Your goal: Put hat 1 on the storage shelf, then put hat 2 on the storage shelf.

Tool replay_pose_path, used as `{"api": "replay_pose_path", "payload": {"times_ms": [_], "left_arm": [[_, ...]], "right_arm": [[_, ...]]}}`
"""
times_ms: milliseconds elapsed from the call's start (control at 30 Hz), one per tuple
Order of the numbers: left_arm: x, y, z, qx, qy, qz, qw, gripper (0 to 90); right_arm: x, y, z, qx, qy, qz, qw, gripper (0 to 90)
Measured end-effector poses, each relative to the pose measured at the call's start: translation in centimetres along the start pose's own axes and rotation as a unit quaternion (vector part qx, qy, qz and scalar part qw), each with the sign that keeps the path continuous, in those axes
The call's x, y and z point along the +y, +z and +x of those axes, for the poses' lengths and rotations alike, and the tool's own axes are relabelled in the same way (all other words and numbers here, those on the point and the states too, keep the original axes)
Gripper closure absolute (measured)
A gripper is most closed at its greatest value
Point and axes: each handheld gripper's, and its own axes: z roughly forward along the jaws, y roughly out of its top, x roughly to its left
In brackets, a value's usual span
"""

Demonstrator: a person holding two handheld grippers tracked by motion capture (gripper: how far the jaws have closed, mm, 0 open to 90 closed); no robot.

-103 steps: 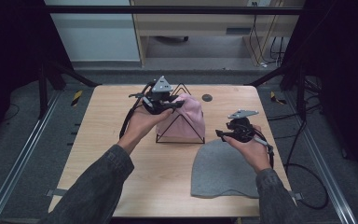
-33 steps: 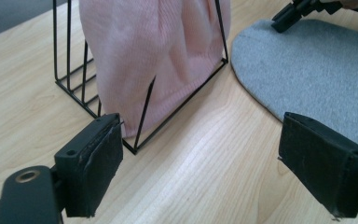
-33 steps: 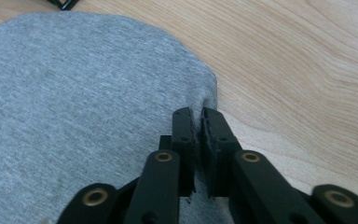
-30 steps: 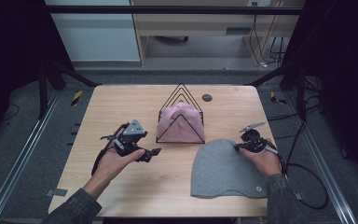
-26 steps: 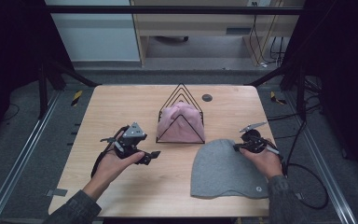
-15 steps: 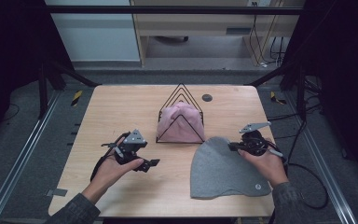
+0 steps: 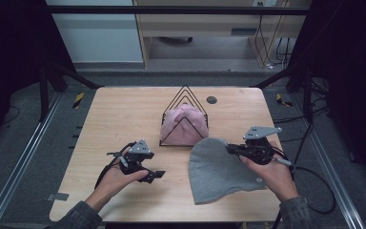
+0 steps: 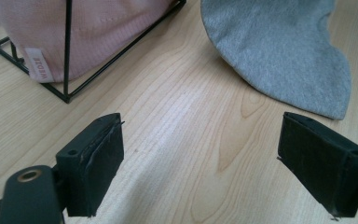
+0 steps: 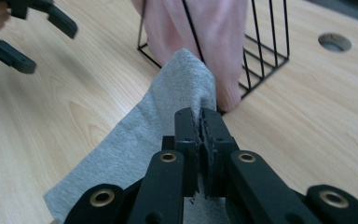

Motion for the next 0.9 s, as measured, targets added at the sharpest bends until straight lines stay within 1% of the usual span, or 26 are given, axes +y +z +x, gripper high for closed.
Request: {"api": "replay_pose_path", "payload": {"times_ms": [33,100,133,167,267,300,333,367,500,567,667,767,900], "left_arm": [[0.0,0.0,-0.2,-0.004,0.0,-0.001,1.0,13.7],[0.0,0.0,-0.3,-0.005,0.002,-0.001,1.0,13.8],[0.1,0.0,-0.4,-0.008,0.003,0.0,1.0,13.9],[0.1,-0.1,-0.6,-0.013,0.011,0.005,0.9998,14.1],[0.3,-0.2,-0.9,-0.02,0.013,0.006,0.9997,14.4],[0.3,-0.2,-0.9,-0.02,0.013,0.006,0.9997,14.5],[0.4,-0.2,-1.0,-0.024,0.017,0.006,0.9996,14.9],[0.5,-0.2,-1.1,-0.024,0.018,0.006,0.9995,15.0],[0.8,-0.4,-1.1,-0.028,0.02,0.003,0.9994,15.6],[1.0,-0.5,-1.0,-0.032,0.019,0.001,0.9993,16.0],[1.1,-0.6,-0.9,-0.031,0.02,0.001,0.9993,17.3],[1.5,-0.7,-0.8,-0.029,0.028,0.006,0.9992,17.5],[1.6,-0.8,-0.5,-0.027,0.023,-0.002,0.9994,18.2]], "right_arm": [[0.3,-0.1,0.4,0.003,-0.003,-0.005,1.0,86.8],[0.5,-0.1,0.6,0.004,-0.006,-0.007,1.0,86.8],[0.9,-0.2,1.0,0.006,-0.013,-0.011,0.9998,86.8],[1.4,-0.3,1.5,0.009,-0.019,-0.018,0.9996,86.8],[2.5,-0.5,2.4,0.014,-0.033,-0.026,0.999,86.8],[2.5,-0.5,2.4,0.014,-0.033,-0.026,0.999,86.8],[3.2,-0.6,2.9,0.017,-0.041,-0.03,0.9986,86.8],[3.6,-0.6,3.2,0.018,-0.046,-0.033,0.9982,86.8],[5.0,-0.5,4.2,0.023,-0.064,-0.038,0.997,86.8],[5.7,-0.4,4.5,0.026,-0.069,-0.041,0.9965,86.8],[6.6,-0.2,4.9,0.032,-0.075,-0.046,0.9957,86.8],[7.3,0.1,5.3,0.035,-0.081,-0.048,0.995,86.8],[8.0,0.5,5.8,0.039,-0.088,-0.048,0.9942,86.8]]}}
